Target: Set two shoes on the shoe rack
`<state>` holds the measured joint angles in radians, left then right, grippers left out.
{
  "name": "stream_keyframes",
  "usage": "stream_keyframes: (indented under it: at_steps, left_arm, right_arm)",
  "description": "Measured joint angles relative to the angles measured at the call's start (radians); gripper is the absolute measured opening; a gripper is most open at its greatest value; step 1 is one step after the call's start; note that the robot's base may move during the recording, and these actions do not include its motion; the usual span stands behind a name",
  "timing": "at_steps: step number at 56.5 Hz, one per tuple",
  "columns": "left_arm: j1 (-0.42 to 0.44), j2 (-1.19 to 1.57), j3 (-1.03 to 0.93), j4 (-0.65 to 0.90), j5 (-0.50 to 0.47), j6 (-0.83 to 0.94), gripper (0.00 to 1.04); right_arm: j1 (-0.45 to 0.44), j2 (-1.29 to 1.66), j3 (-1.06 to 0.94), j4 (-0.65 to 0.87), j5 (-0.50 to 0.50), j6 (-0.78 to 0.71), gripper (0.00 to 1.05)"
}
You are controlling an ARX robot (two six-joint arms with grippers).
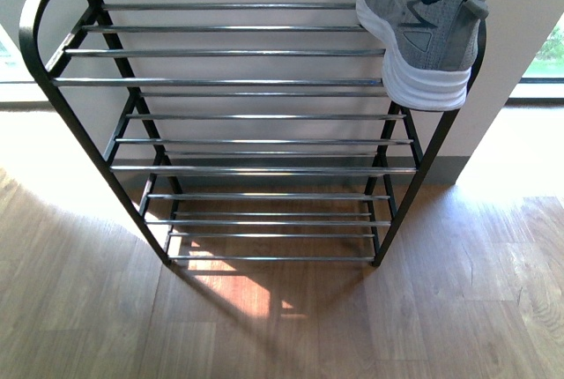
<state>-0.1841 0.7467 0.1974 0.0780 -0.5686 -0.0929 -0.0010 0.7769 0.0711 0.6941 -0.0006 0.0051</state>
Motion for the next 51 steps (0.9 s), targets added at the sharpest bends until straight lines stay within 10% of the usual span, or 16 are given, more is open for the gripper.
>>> stream_keyframes:
  at_steps: [51]
  left_arm:
    - [0.0,0.0,0.0,0.0,0.0,0.0,0.03]
  right_arm:
    - [0.0,-0.45,-0.052,-0.367,0.0,0.0,0.01]
